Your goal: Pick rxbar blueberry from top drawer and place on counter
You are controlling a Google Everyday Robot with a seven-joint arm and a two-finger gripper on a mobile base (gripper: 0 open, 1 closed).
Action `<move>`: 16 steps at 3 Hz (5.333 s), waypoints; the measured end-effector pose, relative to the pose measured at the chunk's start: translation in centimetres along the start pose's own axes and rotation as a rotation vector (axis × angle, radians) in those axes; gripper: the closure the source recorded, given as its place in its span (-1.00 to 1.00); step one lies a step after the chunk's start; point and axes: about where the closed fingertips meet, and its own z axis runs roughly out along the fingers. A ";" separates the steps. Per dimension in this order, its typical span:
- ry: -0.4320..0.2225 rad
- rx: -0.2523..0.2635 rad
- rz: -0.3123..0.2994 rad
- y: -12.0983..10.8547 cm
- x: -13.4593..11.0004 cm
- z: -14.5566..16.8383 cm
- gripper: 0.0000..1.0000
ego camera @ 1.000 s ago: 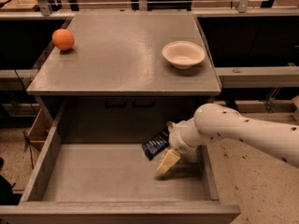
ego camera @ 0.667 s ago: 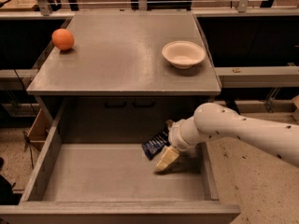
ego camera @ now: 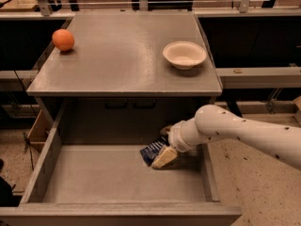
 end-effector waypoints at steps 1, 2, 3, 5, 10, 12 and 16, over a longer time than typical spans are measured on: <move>-0.006 -0.001 0.007 0.3 -0.1 -0.3 0.19; -0.006 -0.001 0.007 0.4 -0.4 -0.7 0.67; -0.010 0.003 0.007 1.6 -0.7 -1.6 1.00; 0.015 0.044 -0.003 4.4 -2.6 -7.8 1.00; -0.027 0.198 -0.113 -8.0 -16.7 -24.5 1.00; -0.054 0.221 -0.205 -12.6 -24.1 -19.4 1.00; -0.254 0.171 -0.161 -15.2 -28.6 -7.5 0.15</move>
Offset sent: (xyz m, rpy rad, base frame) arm -0.0210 0.0026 0.0176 0.0202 -0.0009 -0.0059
